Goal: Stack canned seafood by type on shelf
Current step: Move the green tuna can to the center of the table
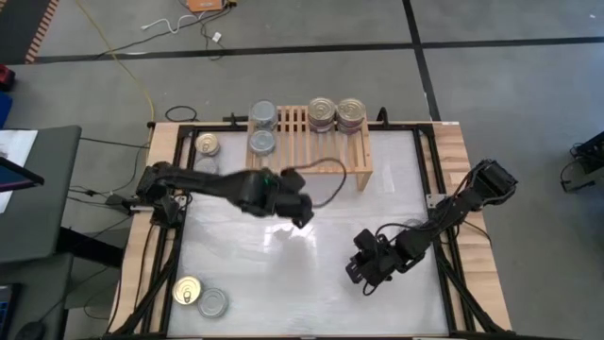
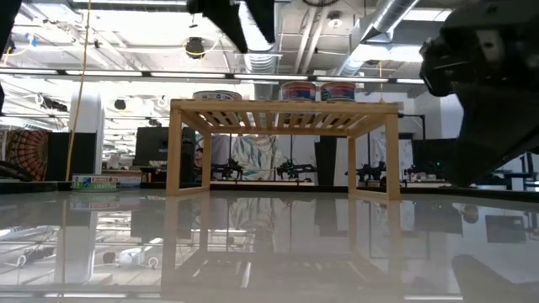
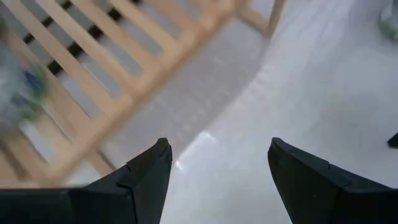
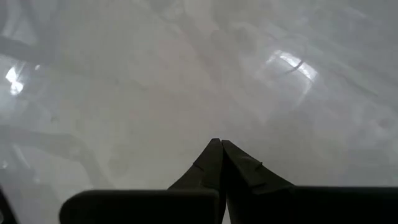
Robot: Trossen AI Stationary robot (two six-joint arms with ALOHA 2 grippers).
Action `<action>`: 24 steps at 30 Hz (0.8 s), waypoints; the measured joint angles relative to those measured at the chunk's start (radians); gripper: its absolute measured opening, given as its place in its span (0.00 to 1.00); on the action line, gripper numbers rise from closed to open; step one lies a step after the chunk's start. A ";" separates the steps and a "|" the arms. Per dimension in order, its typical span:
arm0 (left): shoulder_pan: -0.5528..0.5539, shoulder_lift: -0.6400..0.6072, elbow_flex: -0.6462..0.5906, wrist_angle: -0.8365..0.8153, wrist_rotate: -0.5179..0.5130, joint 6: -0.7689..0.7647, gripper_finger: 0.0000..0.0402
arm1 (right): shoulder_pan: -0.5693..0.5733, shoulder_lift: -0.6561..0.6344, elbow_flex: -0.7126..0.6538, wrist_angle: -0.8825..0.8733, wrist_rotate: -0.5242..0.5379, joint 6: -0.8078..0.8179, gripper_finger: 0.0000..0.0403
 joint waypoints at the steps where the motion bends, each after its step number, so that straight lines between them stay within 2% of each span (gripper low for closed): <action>1: -0.012 -0.001 -0.036 0.026 0.007 -0.023 0.64 | 0.005 0.000 0.000 0.006 0.000 0.000 0.08; 5: -0.060 -0.008 -0.169 0.154 0.064 -0.067 0.64 | 0.020 0.000 0.000 0.011 0.000 0.000 0.08; 12: -0.136 -0.066 -0.353 0.437 0.136 -0.049 0.64 | 0.029 0.000 0.000 0.011 0.001 -0.003 0.08; 16: -0.168 -0.143 -0.483 0.598 0.137 -0.028 0.64 | 0.029 0.000 0.000 0.014 0.002 -0.009 0.08; 24: -0.216 -0.357 -0.864 1.063 0.152 0.058 0.64 | 0.027 0.000 0.000 0.014 0.003 -0.011 0.08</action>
